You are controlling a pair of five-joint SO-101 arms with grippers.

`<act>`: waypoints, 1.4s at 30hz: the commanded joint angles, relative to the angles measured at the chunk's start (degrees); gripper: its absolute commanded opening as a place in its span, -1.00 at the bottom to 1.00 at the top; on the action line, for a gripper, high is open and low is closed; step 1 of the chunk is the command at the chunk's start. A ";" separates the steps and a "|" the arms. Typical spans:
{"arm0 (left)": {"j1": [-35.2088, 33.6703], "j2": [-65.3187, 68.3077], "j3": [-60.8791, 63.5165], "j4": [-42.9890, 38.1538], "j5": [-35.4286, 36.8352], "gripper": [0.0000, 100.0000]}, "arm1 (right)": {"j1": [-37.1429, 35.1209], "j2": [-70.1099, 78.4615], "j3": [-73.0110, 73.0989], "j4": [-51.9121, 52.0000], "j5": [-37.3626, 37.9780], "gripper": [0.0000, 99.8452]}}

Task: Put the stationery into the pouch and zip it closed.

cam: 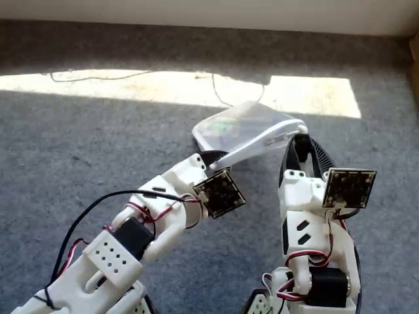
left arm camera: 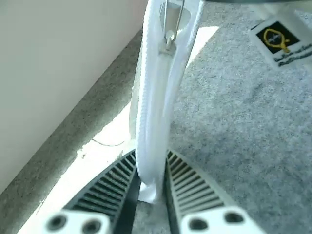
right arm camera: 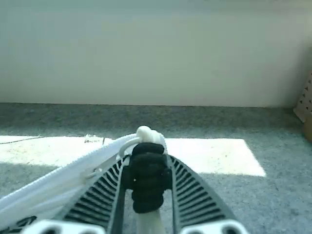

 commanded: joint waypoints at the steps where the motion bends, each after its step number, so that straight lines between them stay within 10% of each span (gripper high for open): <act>1: -2.51 -7.96 1.36 4.04 0.79 -0.99 | 2.59 -0.22 -1.01 -2.86 -0.26 -0.99; 30: -5.93 -21.32 3.91 10.20 0.88 -0.99 | 10.24 -0.31 -1.01 -5.32 -0.35 -0.98; 42: -6.02 -21.41 3.82 10.02 0.97 -0.99 | 1.19 -0.75 -1.01 0.40 -0.62 -0.51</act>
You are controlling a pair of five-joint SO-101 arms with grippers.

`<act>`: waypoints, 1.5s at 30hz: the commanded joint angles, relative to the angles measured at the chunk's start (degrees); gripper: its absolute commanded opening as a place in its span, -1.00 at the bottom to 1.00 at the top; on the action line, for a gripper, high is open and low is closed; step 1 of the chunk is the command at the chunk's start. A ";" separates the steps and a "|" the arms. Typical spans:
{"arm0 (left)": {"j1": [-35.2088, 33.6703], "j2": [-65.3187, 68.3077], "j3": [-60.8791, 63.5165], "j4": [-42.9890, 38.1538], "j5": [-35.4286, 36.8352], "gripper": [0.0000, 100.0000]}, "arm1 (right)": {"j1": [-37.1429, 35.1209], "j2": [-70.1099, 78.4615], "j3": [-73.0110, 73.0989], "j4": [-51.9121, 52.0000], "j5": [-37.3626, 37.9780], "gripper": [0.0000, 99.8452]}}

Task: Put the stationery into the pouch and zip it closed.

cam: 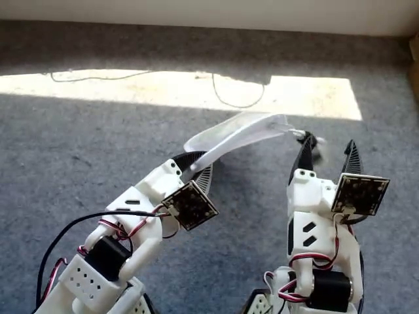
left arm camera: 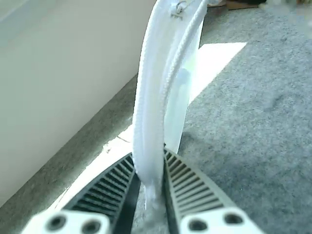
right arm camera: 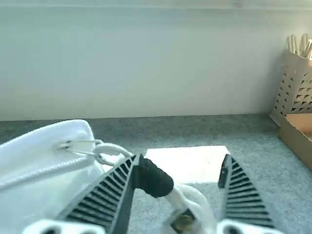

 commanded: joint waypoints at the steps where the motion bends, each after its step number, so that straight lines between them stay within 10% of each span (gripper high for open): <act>1: -1.80 -1.36 -0.40 0.09 0.62 -0.99 | -2.07 0.04 -0.84 0.57 -0.44 -0.51; 19: -10.07 -1.45 -2.77 -4.57 0.18 -0.99 | -2.59 0.04 3.03 0.13 -0.62 -0.51; 45: -21.67 -1.45 -8.57 -3.52 -20.13 -0.99 | -2.68 0.04 3.03 0.13 -0.62 -0.51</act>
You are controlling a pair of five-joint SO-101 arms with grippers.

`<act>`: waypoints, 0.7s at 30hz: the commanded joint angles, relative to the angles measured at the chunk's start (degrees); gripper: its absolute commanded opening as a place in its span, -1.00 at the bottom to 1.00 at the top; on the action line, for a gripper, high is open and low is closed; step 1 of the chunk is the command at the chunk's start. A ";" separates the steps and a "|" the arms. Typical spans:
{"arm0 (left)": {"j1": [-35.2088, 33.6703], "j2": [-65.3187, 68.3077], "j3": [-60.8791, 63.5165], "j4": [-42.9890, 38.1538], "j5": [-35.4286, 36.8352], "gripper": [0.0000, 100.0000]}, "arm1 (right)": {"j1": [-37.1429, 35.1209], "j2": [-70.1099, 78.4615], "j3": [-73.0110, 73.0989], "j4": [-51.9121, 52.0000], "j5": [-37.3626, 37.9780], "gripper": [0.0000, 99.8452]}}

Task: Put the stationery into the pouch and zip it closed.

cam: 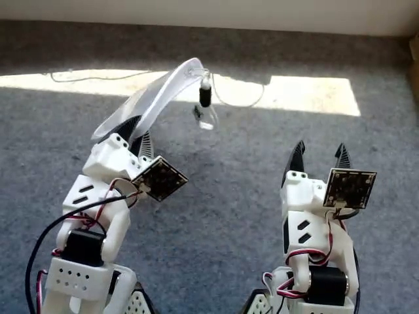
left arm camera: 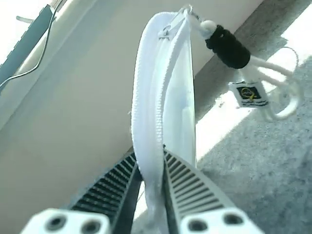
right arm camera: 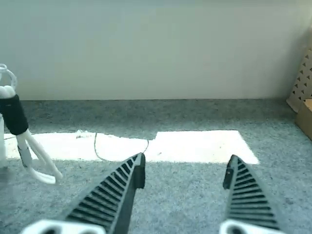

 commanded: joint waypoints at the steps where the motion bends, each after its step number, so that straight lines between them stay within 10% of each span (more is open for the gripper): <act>1: -0.40 -1.10 -5.05 -0.44 -2.02 -0.99 | -0.75 0.04 -0.57 -0.22 -0.62 -0.51; 21: 5.32 -1.10 2.68 -0.35 -1.85 -0.99 | -0.75 0.04 -0.57 -0.22 -0.62 -0.51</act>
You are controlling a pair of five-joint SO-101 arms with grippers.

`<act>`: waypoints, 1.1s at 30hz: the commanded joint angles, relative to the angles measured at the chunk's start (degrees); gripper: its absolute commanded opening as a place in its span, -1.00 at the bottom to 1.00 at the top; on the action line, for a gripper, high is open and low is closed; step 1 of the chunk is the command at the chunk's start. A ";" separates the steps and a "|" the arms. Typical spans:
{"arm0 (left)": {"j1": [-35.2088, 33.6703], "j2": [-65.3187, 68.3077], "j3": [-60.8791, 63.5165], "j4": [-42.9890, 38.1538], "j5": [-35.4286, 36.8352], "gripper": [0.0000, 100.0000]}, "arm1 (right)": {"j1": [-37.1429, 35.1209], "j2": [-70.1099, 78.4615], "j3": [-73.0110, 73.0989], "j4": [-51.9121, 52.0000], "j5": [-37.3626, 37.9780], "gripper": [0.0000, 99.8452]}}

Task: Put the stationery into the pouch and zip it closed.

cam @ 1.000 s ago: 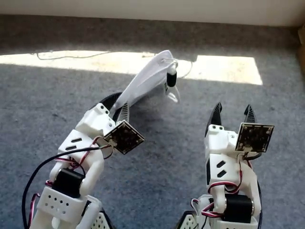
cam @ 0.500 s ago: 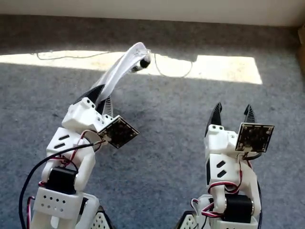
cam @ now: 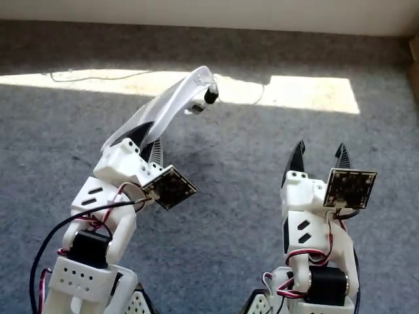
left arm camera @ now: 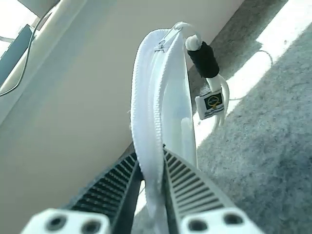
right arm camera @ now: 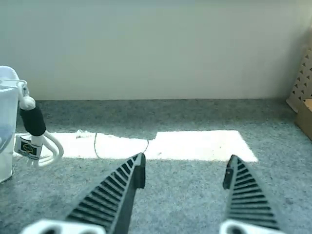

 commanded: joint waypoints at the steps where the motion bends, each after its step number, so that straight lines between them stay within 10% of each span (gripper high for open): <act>1: 2.95 -1.01 0.22 -0.26 -0.26 -0.99 | -0.75 0.04 -0.57 -0.22 -0.62 -0.51; 33: 8.84 -1.01 -19.91 26.37 25.49 -0.47 | -0.75 0.04 -0.13 -1.63 -0.62 -0.51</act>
